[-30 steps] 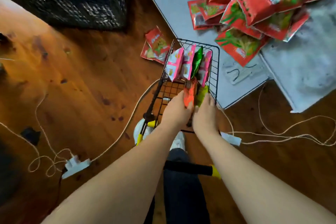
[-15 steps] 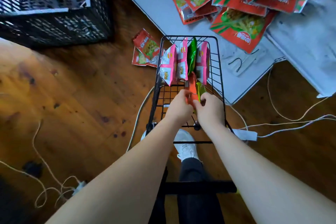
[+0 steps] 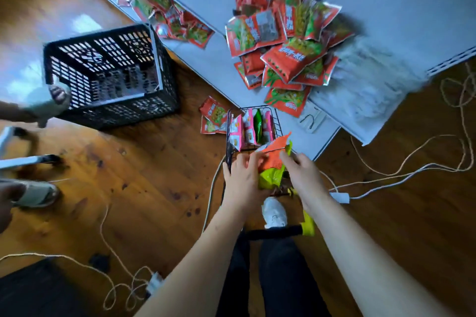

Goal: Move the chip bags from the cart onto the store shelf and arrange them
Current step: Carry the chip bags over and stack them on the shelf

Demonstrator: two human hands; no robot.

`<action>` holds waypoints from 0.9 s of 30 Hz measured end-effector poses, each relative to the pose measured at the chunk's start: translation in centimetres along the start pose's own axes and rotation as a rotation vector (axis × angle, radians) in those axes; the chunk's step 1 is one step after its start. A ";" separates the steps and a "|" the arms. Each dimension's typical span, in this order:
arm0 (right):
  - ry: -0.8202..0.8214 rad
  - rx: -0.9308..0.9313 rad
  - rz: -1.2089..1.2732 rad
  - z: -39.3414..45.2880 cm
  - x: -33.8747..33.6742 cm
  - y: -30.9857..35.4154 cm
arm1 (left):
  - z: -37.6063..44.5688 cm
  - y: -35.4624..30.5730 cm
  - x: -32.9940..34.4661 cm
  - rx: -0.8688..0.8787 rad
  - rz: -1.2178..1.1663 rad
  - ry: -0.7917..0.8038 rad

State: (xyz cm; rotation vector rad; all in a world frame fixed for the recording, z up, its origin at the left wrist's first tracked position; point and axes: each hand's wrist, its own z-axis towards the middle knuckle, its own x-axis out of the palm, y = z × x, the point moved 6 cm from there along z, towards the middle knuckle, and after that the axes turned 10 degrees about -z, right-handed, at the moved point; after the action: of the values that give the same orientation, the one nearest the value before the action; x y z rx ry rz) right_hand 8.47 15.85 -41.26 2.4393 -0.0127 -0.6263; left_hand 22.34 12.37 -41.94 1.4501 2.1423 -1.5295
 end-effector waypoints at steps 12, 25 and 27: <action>-0.078 -0.228 0.167 -21.7 -23.7 5.9 | -15.5 -26.7 -7.2 -0.057 -0.897 0.204; -0.662 -0.134 0.442 -35.7 -62.6 -19.8 | -27.4 -63.3 24.3 0.203 -0.730 0.708; -0.823 -0.092 0.502 -36.4 -67.0 -23.5 | -28.4 -67.7 29.0 0.280 -0.677 0.722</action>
State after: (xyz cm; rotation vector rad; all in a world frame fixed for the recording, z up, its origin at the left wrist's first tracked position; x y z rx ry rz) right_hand -38.27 65.79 -0.07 1.8170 -0.8674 -1.2859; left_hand -32.83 51.16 -0.99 1.6401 3.2100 -1.7275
